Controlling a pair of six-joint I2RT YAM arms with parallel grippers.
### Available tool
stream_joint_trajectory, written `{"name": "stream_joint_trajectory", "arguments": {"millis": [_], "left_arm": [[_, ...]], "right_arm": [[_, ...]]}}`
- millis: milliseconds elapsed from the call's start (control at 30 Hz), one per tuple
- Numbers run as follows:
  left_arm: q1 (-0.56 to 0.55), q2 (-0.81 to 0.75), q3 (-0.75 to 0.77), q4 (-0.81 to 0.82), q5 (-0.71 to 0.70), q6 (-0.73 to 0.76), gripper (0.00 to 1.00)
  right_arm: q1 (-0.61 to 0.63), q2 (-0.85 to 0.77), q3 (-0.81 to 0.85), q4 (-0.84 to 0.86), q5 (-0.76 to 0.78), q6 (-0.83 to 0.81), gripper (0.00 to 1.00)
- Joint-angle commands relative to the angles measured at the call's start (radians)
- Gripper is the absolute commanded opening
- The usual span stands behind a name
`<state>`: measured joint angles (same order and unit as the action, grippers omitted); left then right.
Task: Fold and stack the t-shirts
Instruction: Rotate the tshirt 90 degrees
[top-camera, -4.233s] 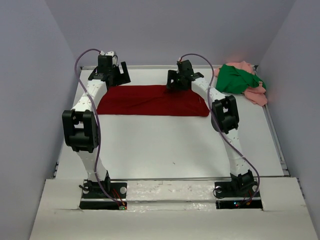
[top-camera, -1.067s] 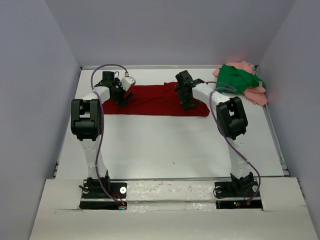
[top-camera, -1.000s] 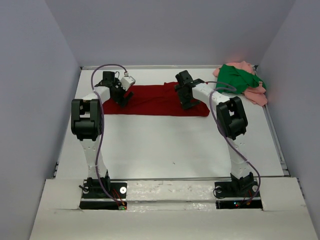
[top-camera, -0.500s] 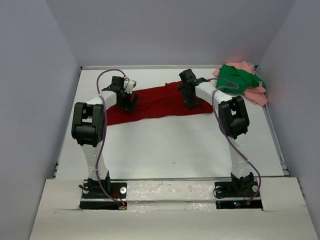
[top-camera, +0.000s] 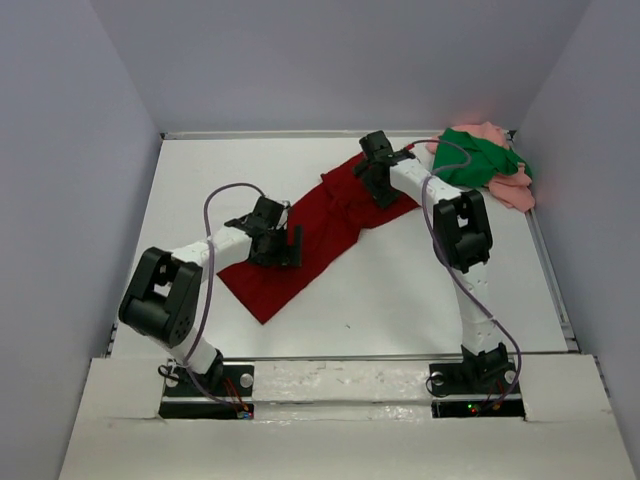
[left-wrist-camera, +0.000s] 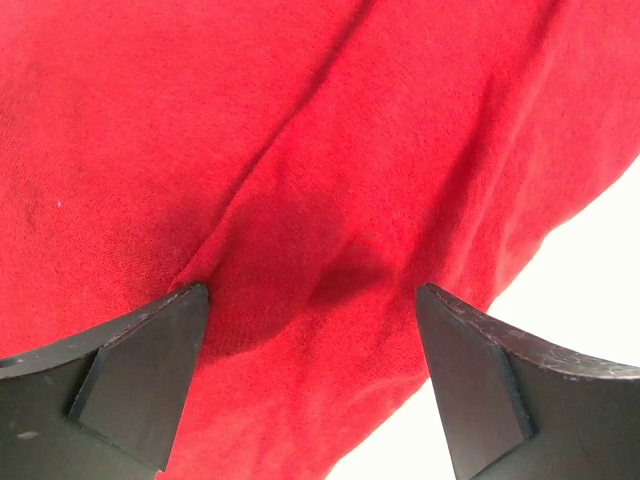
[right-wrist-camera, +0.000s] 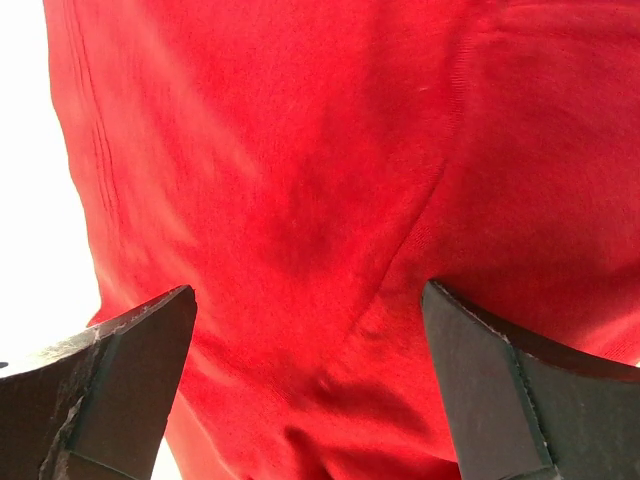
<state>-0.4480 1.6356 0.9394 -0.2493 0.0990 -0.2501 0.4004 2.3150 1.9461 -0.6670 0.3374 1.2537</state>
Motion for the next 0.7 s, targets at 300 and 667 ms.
{"name": "stream_joint_trajectory", "arguments": {"millis": [300,667], "left_arm": [[-0.202,-0.091,-0.143,-0.018,0.05,-0.268,0.99],[-0.283,0.012,-0.07,0.114,0.154,-0.471,0.99]], "right_arm": [[0.002,0.311,0.399,0.066,-0.165,-0.329,0.98],[0.031,0.411,0.53,0.122,-0.198,-0.457,0.97]]}}
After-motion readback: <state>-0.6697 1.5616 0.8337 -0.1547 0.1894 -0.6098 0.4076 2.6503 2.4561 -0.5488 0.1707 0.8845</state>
